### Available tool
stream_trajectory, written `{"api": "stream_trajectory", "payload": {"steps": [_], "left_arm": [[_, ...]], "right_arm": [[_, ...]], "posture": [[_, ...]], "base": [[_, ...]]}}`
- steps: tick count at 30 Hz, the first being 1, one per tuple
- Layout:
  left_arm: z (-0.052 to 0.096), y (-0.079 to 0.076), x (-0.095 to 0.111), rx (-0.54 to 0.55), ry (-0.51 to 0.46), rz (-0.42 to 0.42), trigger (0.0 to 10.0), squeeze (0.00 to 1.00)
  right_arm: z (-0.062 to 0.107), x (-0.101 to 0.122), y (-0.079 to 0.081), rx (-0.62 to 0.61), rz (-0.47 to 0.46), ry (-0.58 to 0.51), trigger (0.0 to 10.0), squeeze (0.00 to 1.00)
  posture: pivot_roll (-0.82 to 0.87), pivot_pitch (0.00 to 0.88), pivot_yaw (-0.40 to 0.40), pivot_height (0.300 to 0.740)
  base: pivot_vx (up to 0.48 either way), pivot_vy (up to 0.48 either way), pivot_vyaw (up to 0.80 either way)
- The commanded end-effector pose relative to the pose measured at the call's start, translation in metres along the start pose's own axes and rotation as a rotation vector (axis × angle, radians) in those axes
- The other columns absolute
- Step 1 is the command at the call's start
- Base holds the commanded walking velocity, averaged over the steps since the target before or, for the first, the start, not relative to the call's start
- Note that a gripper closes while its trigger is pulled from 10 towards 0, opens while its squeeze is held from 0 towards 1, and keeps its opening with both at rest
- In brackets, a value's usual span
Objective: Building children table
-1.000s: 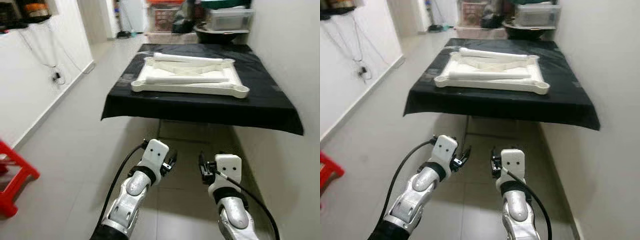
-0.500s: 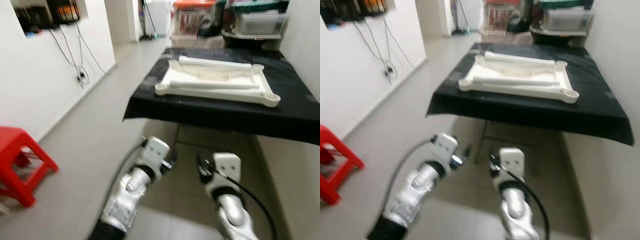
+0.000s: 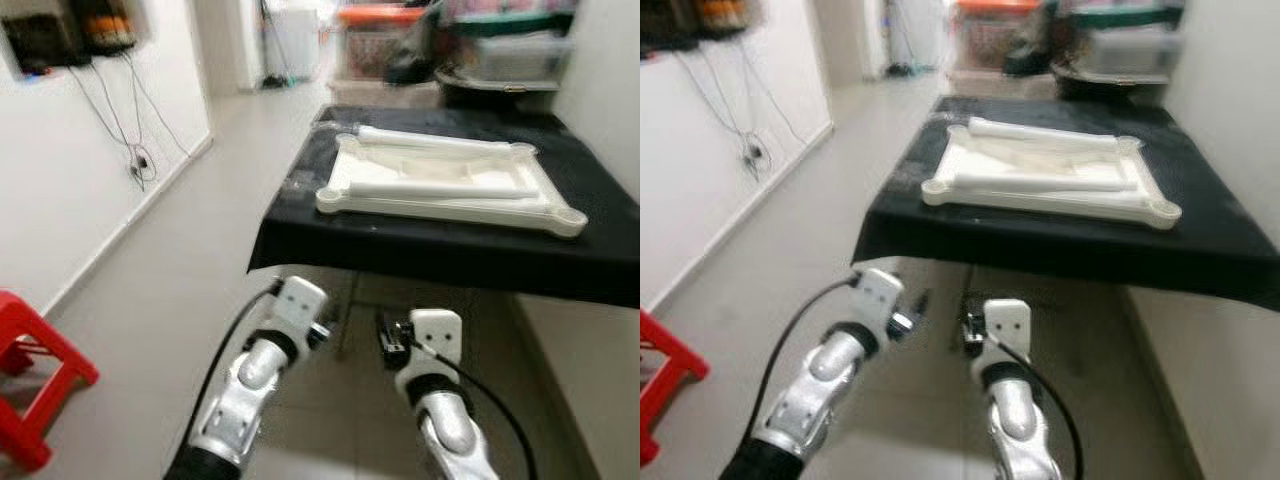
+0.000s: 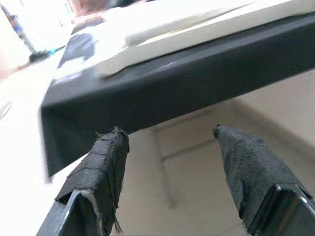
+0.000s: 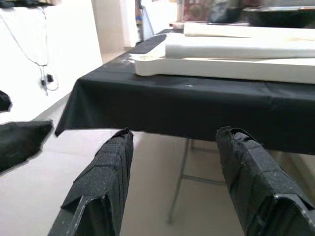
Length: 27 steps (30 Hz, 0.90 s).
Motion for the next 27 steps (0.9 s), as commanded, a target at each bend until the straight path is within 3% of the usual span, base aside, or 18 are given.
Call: {"api": "stream_trajectory", "payload": {"steps": [1,14,22,27], "left_arm": [[-0.002,-0.010,0.002,-0.034,-0.011,0.005,10.0,0.00],[-0.002,-0.013,0.002,-0.052,-0.019,0.011,10.0,0.00],[-0.001,-0.014,0.002,-0.060,-0.021,0.009,10.0,0.00],[-0.001,-0.015,0.001,-0.067,-0.020,0.004,10.0,0.00]], "right_arm": [[0.001,-0.004,-0.005,-0.018,-0.002,0.018,10.0,0.00],[0.002,-0.003,-0.008,-0.034,-0.002,0.010,10.0,0.00],[0.005,0.002,-0.021,-0.126,-0.045,-0.029,10.0,0.00],[0.006,0.003,-0.021,-0.136,-0.043,-0.039,10.0,0.00]], "posture": [[0.02,0.000,-0.015,0.740],[0.02,0.000,-0.012,0.740],[0.02,0.000,-0.011,0.740],[0.02,0.000,-0.009,0.740]], "base": [[0.428,0.000,0.00],[0.434,0.000,0.00],[0.460,0.000,0.00],[0.181,-0.399,0.00]]}}
Point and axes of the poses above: a point about 5 cm out from each wrist's last joint towards the gripper, its own z axis pointing back from the gripper into the wrist, its own x axis along the axis of the wrist's last joint, y = z × x, the point moved 1 cm from there along -z, pointing out of the wrist towards the gripper, and after that the axes turned 10 degrees about z, right-handed, at the moved point
